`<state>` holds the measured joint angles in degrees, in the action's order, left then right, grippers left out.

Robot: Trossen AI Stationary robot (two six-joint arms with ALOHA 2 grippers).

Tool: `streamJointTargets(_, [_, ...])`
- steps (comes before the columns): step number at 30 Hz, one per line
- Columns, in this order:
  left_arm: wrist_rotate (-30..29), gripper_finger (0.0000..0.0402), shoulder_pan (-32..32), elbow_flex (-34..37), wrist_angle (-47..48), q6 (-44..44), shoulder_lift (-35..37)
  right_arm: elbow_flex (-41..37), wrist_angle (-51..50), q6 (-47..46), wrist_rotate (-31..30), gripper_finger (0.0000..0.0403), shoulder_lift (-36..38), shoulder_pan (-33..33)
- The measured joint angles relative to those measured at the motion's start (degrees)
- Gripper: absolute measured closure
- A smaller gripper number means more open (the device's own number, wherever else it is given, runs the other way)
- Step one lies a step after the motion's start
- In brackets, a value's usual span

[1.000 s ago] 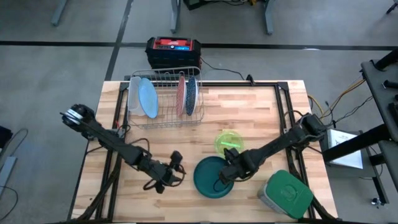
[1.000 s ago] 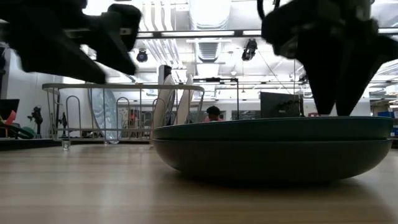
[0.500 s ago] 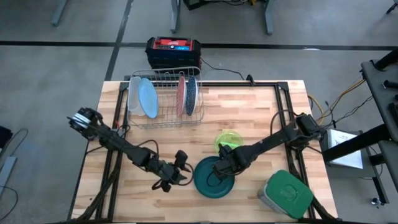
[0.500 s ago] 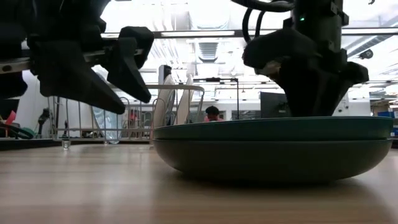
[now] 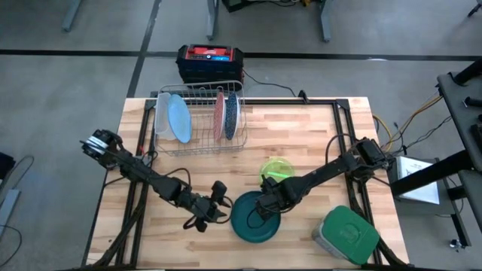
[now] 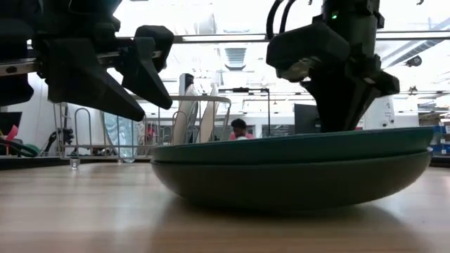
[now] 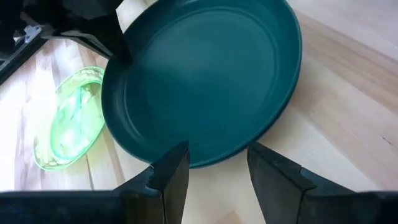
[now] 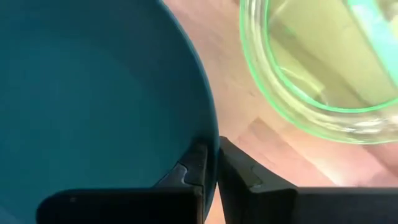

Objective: Sort dishes
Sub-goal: Put the green plate into the dish rack

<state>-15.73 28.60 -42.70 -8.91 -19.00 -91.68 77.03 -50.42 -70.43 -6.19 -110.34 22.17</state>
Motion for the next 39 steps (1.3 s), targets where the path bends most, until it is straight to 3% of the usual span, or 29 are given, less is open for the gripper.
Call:
streamJointTargets(7, [-0.2,0.0249,-0.4,-0.3,0.5,-0.2,0.7,3.8,-12.0,-2.0,-1.5,0.0399,0.2,0.0])
streamJointTargets(11, [-0.2,0.0249,-1.0,-0.3,2.1,-0.4,1.6,4.8,-11.4,0.0,-1.0,0.04,0.2,0.7])
streamJointTargets(13, [-0.2,0.0249,-1.5,-0.3,3.2,-0.4,2.0,5.5,-15.6,-6.1,-4.0,0.04,0.2,1.0])
streamJointTargets(16, [-0.2,0.0249,-2.2,-0.3,4.0,-0.4,2.3,5.6,-9.9,-1.7,-2.5,0.0399,0.3,1.2])
streamJointTargets(19, [-0.2,0.0249,-2.6,-0.3,4.1,-0.1,2.4,5.3,-14.3,-4.7,-2.0,0.0401,0.3,1.6])
streamJointTargets(22, [-0.2,0.0249,-2.7,-0.3,4.4,0.0,2.4,6.6,-12.4,-2.2,-1.4,0.0402,0.3,1.7])
streamJointTargets(30, [0.2,0.0249,-2.8,-0.1,5.5,0.0,2.4,8.9,-15.7,-4.7,-8.1,0.0402,1.8,2.1])
streamJointTargets(39, [-0.8,0.0249,-3.7,0.0,5.2,3.6,7.4,20.4,-26.4,-4.4,-27.4,0.0402,3.9,5.7])
